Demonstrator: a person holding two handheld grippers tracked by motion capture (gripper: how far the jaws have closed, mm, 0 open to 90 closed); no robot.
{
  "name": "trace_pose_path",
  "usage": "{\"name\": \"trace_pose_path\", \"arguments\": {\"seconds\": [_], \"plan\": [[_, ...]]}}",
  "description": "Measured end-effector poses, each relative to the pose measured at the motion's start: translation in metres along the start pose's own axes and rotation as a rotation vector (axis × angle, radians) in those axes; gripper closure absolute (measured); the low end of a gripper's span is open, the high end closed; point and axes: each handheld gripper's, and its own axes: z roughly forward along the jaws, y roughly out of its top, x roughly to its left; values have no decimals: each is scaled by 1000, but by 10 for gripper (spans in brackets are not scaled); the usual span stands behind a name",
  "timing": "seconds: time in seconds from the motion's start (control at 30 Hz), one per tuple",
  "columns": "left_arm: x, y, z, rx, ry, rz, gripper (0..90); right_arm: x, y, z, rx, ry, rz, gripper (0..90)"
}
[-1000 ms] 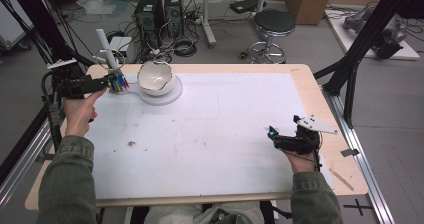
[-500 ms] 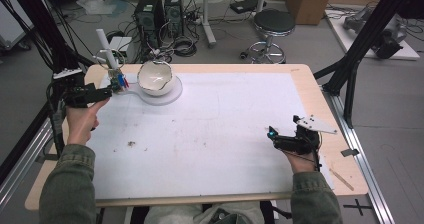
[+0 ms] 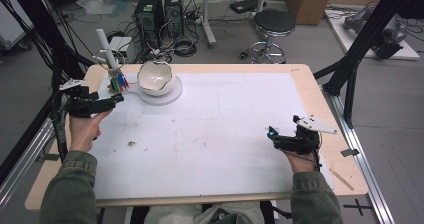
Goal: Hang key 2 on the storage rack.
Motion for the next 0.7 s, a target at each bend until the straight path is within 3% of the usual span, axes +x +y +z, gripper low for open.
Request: {"name": "trace_pose_path", "arguments": {"seconds": [0.2, 0.47, 0.57, 0.7], "plan": [[-6, -7, -5, -7, -13, 25, 16, 0, 0, 0, -1, -2, 2, 9], [-18, -20, -16, -14, 8, 85, 16, -1, 0, -1, -5, -3, 0, 9], [-20, -23, -19, -40, 10, 82, 16, -1, 0, -1, -4, -4, -3, 9], [-20, -33, -19, -36, 10, 72, 16, -1, 0, -1, -5, -3, 0, 9]]}}
